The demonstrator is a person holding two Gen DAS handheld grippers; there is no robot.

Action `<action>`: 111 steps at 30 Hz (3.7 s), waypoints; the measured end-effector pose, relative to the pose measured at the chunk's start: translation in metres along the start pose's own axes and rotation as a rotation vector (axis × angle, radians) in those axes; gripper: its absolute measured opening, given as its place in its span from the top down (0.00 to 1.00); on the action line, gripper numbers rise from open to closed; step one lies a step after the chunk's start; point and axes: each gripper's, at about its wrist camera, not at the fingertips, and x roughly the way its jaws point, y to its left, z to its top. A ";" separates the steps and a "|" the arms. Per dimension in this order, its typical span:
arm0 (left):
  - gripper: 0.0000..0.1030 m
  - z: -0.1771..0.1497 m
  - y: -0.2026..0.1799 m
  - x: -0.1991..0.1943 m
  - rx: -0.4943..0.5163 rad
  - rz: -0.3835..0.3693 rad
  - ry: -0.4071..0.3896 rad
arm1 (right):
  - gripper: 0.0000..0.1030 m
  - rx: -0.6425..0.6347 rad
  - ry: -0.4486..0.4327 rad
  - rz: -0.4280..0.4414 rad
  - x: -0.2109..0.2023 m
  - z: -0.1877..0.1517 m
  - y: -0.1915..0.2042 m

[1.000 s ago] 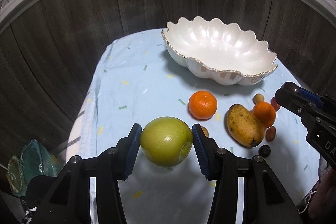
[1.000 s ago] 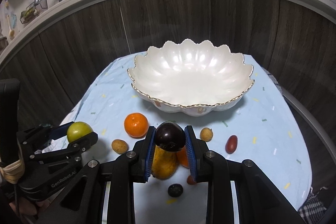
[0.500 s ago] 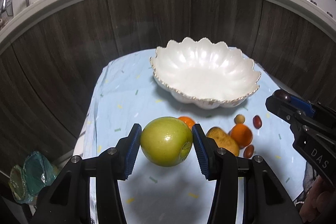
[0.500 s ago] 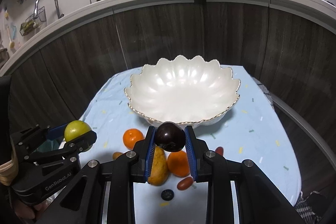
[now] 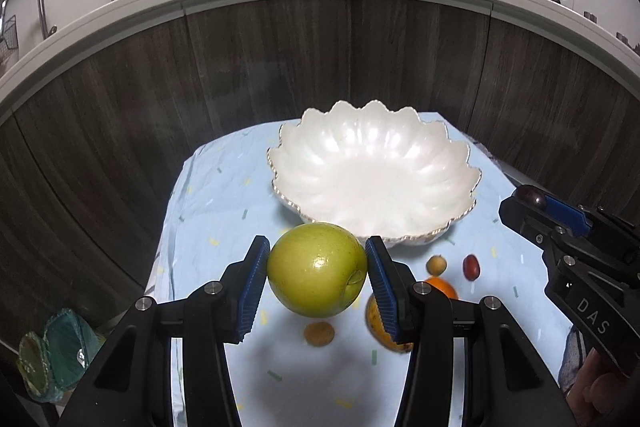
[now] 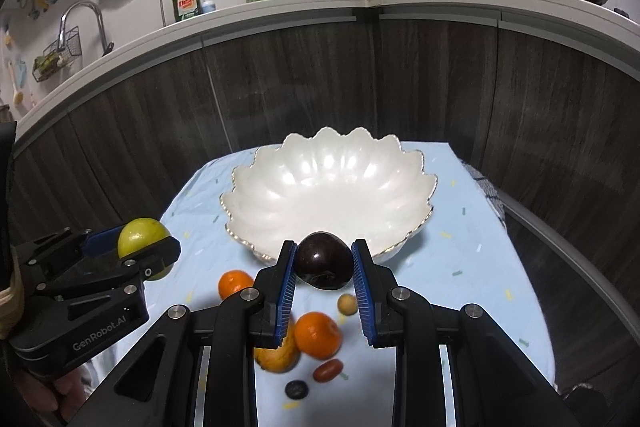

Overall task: Organize fruits
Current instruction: 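Carry the plum in the right tool and apple in the left tool over the white bowl, then open the right tool over the bowl while the left tool releases the apple, then withdraw both open tools from the bowl back over the loose fruit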

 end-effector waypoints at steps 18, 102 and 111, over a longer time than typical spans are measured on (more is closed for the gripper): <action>0.53 0.034 -0.010 0.024 0.013 -0.011 -0.025 | 0.72 -0.005 -0.027 -0.021 0.026 0.034 -0.024; 0.02 0.030 -0.010 0.087 -0.011 0.049 0.059 | 0.16 0.035 0.048 -0.078 0.082 0.029 -0.053; 0.02 0.024 -0.007 0.062 -0.008 0.057 0.039 | 0.16 0.039 0.028 -0.078 0.062 0.026 -0.048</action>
